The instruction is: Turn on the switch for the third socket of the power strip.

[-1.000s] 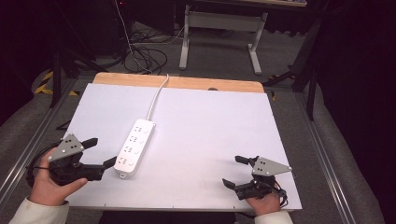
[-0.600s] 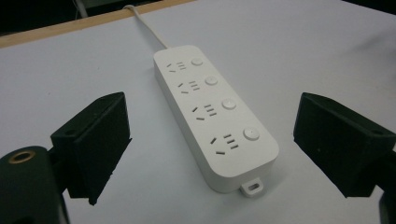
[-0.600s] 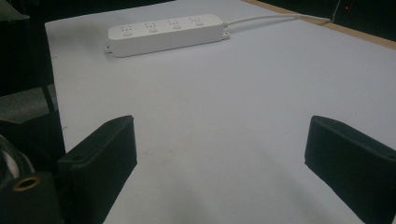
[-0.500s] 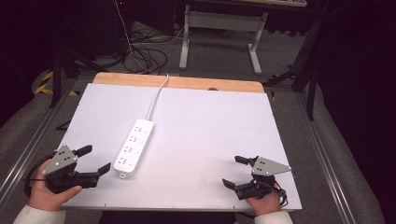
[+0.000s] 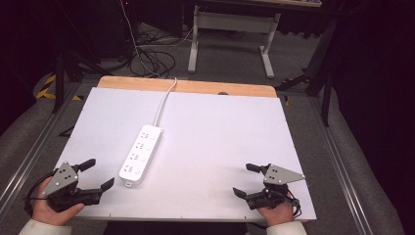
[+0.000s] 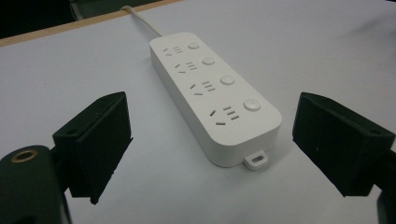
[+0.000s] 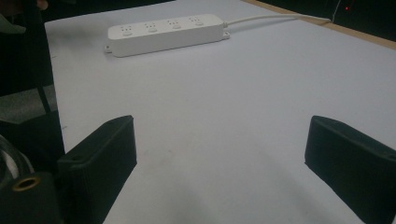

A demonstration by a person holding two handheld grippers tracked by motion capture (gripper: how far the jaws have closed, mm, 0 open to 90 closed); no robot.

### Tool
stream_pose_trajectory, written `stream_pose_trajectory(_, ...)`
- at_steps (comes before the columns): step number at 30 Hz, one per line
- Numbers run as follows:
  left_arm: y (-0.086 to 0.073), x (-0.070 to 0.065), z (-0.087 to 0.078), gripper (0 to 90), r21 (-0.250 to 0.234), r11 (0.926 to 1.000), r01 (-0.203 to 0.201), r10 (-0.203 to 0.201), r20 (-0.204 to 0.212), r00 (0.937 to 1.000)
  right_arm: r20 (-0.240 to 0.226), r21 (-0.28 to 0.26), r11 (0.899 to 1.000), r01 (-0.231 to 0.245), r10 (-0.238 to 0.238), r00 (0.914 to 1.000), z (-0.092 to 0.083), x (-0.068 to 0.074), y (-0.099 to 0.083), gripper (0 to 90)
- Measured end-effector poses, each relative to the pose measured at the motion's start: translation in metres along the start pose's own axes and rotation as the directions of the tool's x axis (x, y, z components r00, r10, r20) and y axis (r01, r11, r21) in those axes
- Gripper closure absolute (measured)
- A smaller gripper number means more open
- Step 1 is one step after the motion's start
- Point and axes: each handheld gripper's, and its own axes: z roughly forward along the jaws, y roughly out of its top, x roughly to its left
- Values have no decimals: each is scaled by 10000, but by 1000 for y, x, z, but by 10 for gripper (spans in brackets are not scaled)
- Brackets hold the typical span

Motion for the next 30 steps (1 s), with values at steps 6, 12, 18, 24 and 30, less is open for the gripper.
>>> stream_pose_trajectory(6,-10,1,1,127,54,9981,617,-618,128,9980,4,-55,10000,18,-18,10000,0,-1,-1,91)
stream_pose_trajectory(12,-11,-1,6,129,66,9965,836,-837,278,9961,32,-10,10000,56,-56,10000,1,-1,-1,90)
stream_pose_trajectory(18,-9,0,2,137,-331,9962,803,-799,133,9967,59,0,10000,55,-55,10000,1,-1,-1,90)
stream_pose_trajectory(24,-8,-1,2,141,-209,9975,668,-666,72,9978,20,-7,10000,39,-39,10000,3,-1,-1,89)
stream_pose_trajectory(30,-7,-4,2,150,-126,9993,357,-356,112,9993,59,-11,10000,64,-64,10000,2,-1,-1,89)
